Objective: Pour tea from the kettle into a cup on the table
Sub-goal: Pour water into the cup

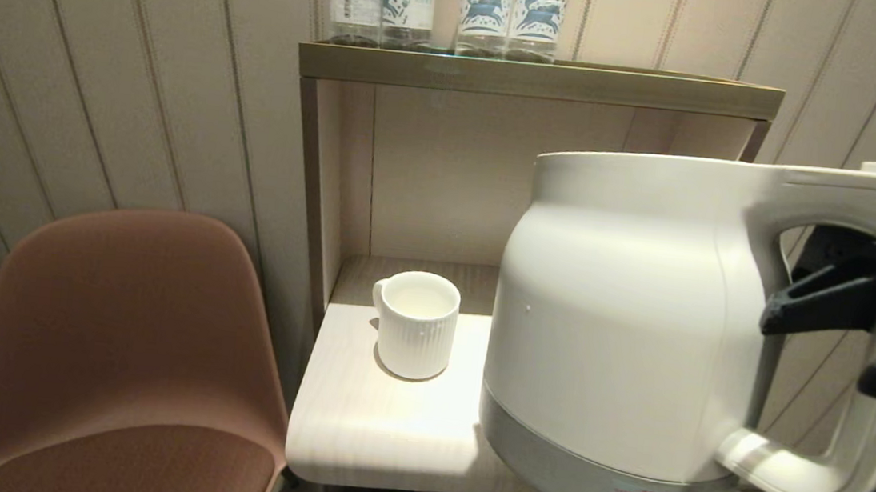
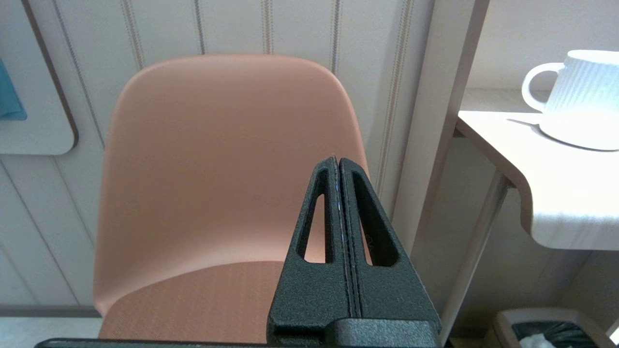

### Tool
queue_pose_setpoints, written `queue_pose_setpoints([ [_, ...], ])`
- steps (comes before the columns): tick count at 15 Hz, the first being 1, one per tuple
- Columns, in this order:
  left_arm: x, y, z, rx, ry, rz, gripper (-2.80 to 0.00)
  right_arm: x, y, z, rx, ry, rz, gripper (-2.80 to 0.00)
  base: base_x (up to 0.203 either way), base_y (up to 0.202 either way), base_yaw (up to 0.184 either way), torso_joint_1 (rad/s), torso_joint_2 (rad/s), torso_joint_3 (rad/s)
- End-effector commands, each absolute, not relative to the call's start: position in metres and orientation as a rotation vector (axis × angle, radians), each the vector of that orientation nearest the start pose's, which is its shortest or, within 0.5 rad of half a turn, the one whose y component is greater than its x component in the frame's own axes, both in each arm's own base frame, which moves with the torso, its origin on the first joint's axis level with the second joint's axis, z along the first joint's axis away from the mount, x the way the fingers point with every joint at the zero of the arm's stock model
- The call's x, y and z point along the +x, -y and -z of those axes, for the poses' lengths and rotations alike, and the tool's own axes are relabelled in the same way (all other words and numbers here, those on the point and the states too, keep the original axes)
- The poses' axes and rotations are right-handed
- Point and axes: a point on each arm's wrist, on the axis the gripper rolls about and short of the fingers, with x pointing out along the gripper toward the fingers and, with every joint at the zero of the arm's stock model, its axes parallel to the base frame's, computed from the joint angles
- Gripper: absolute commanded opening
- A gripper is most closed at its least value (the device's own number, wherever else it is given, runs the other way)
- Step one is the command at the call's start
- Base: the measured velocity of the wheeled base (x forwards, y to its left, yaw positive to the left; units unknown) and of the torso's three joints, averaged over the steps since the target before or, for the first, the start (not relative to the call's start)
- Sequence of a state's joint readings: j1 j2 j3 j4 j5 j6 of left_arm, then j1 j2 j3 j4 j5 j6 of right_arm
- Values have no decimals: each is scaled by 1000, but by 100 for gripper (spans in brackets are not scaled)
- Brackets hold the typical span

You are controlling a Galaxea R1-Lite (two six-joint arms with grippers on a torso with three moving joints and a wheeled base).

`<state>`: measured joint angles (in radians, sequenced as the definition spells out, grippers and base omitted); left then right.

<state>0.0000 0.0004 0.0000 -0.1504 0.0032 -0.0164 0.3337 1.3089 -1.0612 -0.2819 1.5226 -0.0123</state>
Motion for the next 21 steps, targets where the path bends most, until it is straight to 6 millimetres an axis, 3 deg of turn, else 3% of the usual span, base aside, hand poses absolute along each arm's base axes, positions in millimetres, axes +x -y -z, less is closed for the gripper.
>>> queue_pose_setpoints([
  [1,-24,0,-91,-17,152,-3,-280,176,-92,-320,-22,32,-1935,-280,0,0,0,0,0,0],
  [3,-24,0,-91,-17,152,-2,-280,178,-104,-318,-16,24,-1987,-280,0,0,0,0,0,0],
  [13,-24,0,-91,-17,152,-2,-280,198,-114,-334,-46,70,-1992,-280,0,0,0,0,0,0],
  [16,-24,0,-91,-18,152,-3,-280,198,-118,-321,-17,27,-2009,-280,0,0,0,0,0,0],
  [21,-24,0,-91,-18,152,-2,-280,200,-124,-317,-4,6,-2030,-280,0,0,0,0,0,0],
])
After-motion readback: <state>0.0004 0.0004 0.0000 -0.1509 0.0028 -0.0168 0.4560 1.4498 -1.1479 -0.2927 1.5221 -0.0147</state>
